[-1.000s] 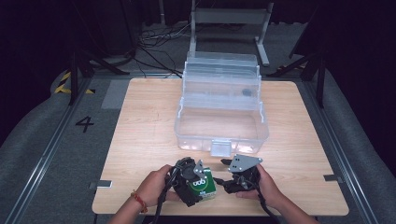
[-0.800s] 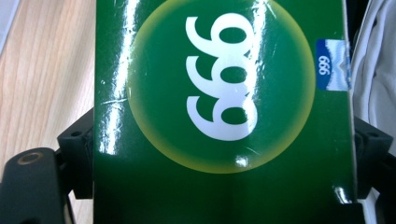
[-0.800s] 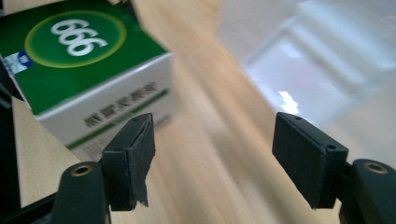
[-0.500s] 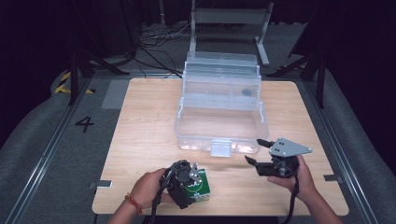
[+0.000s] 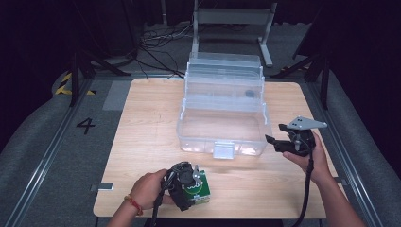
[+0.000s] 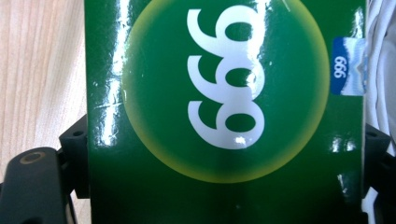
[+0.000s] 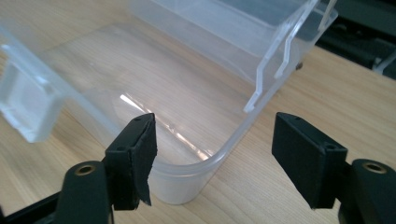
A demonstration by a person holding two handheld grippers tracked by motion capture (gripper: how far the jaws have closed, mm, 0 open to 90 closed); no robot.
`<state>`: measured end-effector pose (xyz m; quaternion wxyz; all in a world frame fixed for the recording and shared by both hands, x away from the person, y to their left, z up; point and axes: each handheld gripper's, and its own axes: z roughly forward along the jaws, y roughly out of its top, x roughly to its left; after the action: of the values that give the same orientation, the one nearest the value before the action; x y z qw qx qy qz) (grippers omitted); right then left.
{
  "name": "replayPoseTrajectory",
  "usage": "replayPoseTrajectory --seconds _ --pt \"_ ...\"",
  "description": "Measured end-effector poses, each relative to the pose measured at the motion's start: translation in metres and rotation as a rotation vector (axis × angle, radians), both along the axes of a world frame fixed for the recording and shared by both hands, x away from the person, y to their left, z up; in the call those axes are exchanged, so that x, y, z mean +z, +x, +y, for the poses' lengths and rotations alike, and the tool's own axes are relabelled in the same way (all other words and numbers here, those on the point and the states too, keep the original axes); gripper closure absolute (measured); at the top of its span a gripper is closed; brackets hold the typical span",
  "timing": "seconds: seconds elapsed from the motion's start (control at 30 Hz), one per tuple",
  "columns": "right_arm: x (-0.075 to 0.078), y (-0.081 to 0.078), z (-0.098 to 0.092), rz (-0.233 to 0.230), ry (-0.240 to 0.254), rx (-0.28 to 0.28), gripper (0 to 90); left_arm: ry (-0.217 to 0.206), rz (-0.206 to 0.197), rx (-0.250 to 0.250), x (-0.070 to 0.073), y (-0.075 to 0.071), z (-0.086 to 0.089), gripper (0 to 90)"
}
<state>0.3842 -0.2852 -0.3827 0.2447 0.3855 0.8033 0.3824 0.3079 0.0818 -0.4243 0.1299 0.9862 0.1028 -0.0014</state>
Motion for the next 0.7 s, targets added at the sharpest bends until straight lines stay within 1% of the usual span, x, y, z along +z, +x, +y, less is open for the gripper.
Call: replayPoseTrajectory --seconds 0.07,0.13,0.2,0.27,0.37,0.43,0.47,0.5,0.53,0.57,0.63,0.67,0.7 --pt "-0.003 0.007 -0.001 0.010 0.002 -0.022 35.3 -0.002 0.005 0.000 0.000 0.000 0.000 14.5" --pt "-0.005 0.014 -0.001 0.022 0.003 -0.027 36.5 0.002 0.006 -0.005 -0.001 0.000 0.000 14.6" --pt "-0.008 0.020 -0.001 0.040 -0.008 -0.036 37.8 0.003 0.009 -0.008 -0.001 0.001 0.000 14.6" --pt "-0.012 0.026 -0.002 0.068 -0.018 -0.042 37.6 -0.001 0.013 -0.008 -0.001 0.001 0.001 14.4" --pt "-0.016 0.031 -0.004 0.096 0.032 -0.037 39.1 -0.001 0.014 -0.009 -0.002 0.001 0.001 14.4" --pt "-0.018 0.032 -0.003 0.103 0.033 -0.024 40.5 -0.002 0.014 -0.009 -0.003 0.001 0.001 14.2" --pt "-0.019 0.033 0.000 0.115 0.034 -0.008 40.8 -0.003 0.015 -0.013 -0.004 0.001 0.001 13.8" --pt "-0.020 0.034 0.002 0.122 0.030 0.001 41.7 -0.004 0.016 -0.012 -0.005 0.001 0.001 13.6" --pt "-0.020 0.035 0.004 0.124 0.014 0.003 42.0 -0.006 0.019 -0.013 -0.006 0.002 0.001 13.3" --pt "-0.021 0.037 0.006 0.129 -0.018 0.006 41.3 -0.005 0.020 -0.013 -0.006 0.001 0.001 13.1" --pt "-0.022 0.039 0.008 0.136 -0.016 -0.003 42.9 0.009 0.014 -0.021 -0.005 0.001 0.000 13.1" --pt "-0.022 0.039 0.007 0.133 -0.022 -0.009 47.2 0.009 0.013 -0.018 -0.006 0.001 0.000 13.1" --pt "-0.022 0.038 0.006 0.127 -0.018 -0.012 47.9 0.010 0.013 -0.018 -0.006 0.001 0.000 13.1"
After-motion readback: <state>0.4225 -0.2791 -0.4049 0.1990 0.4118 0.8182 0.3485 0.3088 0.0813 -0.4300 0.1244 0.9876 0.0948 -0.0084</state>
